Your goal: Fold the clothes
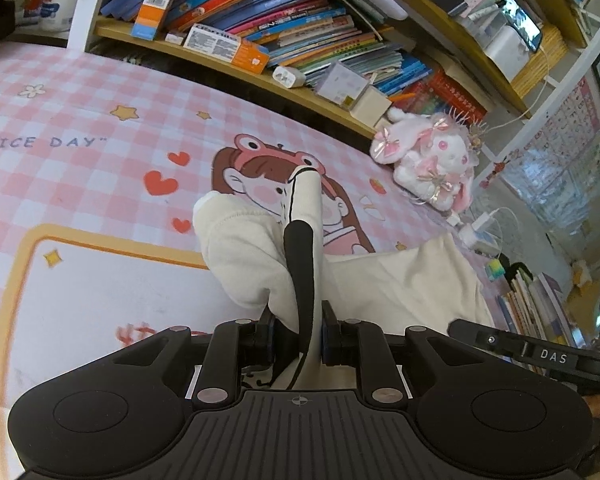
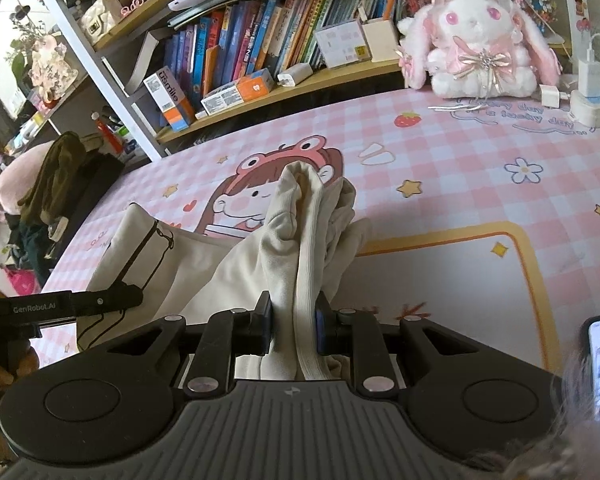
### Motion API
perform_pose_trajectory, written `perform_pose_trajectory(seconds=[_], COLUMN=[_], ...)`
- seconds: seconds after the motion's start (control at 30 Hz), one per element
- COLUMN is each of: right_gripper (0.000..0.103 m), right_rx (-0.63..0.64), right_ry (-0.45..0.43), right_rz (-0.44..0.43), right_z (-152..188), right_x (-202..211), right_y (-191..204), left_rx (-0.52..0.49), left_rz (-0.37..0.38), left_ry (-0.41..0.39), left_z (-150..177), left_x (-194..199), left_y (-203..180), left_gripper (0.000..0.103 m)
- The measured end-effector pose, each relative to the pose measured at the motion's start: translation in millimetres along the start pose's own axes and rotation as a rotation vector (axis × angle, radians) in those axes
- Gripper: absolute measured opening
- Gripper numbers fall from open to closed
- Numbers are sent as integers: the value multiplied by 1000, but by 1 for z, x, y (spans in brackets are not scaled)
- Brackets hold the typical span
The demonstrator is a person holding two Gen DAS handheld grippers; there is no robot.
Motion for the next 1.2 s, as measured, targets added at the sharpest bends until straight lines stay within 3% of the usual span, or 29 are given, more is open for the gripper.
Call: perform_pose_trajectory(seconds=[0.47,0.73,0.97,1.2], right_gripper=[18,17,17,17], right_rx=[0,20,39,35], right_ry=[-54,-63,-67,-81], right_rz=[82,95,53,7], right_z=[16,21,1,-34], right_x=[-26,-40,-53,-73], right_y=[91,131,154,152], left_rx=[-78,-47,30,35], left_rz=[84,113,119,116], left_ry=[15,-18,-68,-111], left_z=[-33,-44,-66,-101], left_x=[35,56,64,53], left_y=[66,97,116,119], left_gripper=[18,18,18,18])
Point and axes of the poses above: each gripper's, at about its wrist camera, not at the fingertips, and x roughly against the way its jaws point, y to its left, z to its underside, the point moved 9 cm from there along -x, roughly the way its jaws point, and after that the axes turned 3 degrees about -y, right-handed, at the moved point
